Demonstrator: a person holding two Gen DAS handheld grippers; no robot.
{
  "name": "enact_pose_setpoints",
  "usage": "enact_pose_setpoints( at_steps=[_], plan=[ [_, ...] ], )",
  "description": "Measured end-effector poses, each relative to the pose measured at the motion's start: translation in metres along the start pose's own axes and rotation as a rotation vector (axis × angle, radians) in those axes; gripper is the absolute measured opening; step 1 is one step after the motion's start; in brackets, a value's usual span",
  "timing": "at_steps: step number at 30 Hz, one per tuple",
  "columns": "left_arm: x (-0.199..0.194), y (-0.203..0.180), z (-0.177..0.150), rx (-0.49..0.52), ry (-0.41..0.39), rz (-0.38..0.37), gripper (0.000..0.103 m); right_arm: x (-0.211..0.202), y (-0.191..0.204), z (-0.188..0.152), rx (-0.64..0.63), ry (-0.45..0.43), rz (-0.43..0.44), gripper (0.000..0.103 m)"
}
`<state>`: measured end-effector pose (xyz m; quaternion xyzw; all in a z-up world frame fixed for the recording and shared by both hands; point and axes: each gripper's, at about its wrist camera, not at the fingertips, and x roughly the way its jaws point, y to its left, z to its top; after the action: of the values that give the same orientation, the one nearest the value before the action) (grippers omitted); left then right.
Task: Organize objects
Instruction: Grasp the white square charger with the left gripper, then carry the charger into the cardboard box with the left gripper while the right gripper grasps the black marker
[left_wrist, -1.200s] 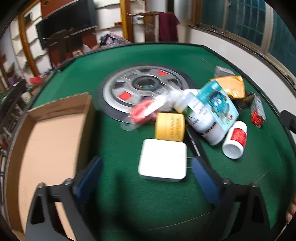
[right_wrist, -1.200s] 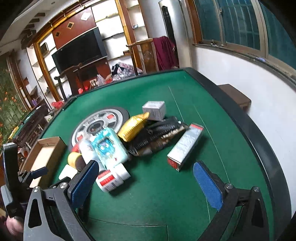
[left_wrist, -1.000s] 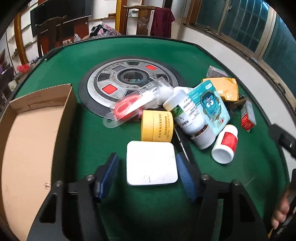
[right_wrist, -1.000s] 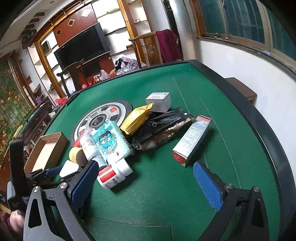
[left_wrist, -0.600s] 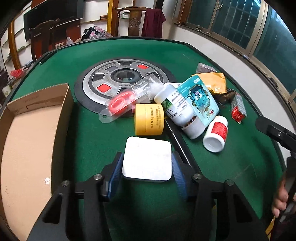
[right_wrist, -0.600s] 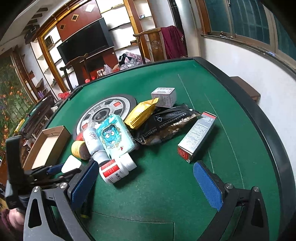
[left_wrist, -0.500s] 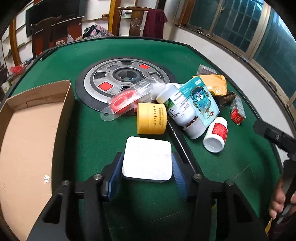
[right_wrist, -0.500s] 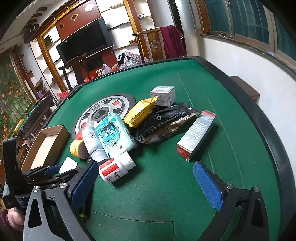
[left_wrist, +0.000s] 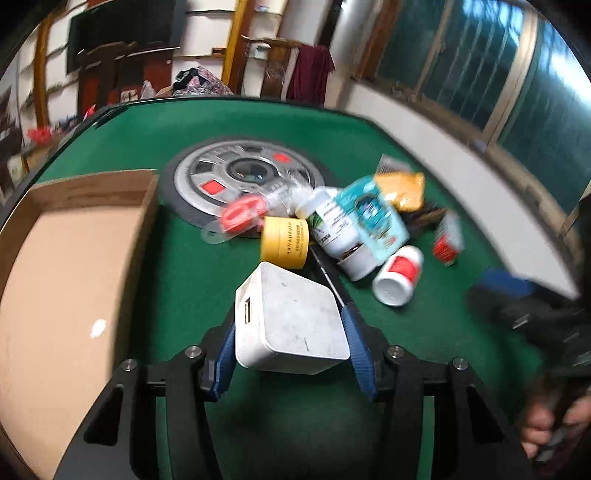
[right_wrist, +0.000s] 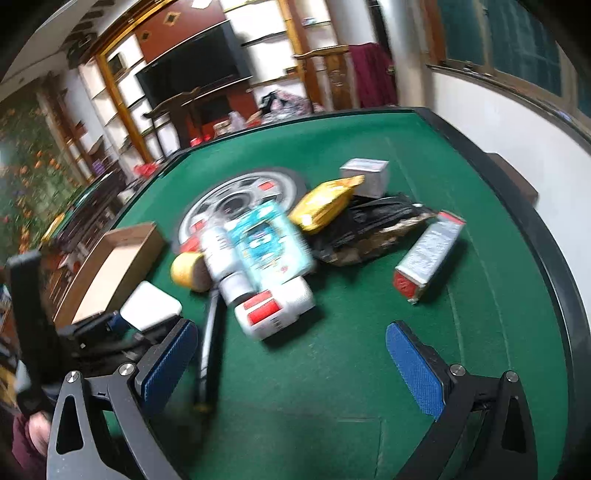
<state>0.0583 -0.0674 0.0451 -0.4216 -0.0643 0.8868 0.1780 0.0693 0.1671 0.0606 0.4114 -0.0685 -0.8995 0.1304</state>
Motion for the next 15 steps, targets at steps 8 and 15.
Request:
enact_pose_setpoints(
  at_steps=[8, 15],
  plan=[
    [-0.101, 0.043, -0.017, -0.124, -0.135, -0.025, 0.025, 0.037, 0.076, -0.012, -0.197, 0.108, 0.063, 0.089],
    [-0.134, 0.056, -0.027, -0.101, -0.204, -0.006, 0.019, 0.094, 0.092, -0.001, -0.185, 0.198, -0.054, 0.040]
  ],
)
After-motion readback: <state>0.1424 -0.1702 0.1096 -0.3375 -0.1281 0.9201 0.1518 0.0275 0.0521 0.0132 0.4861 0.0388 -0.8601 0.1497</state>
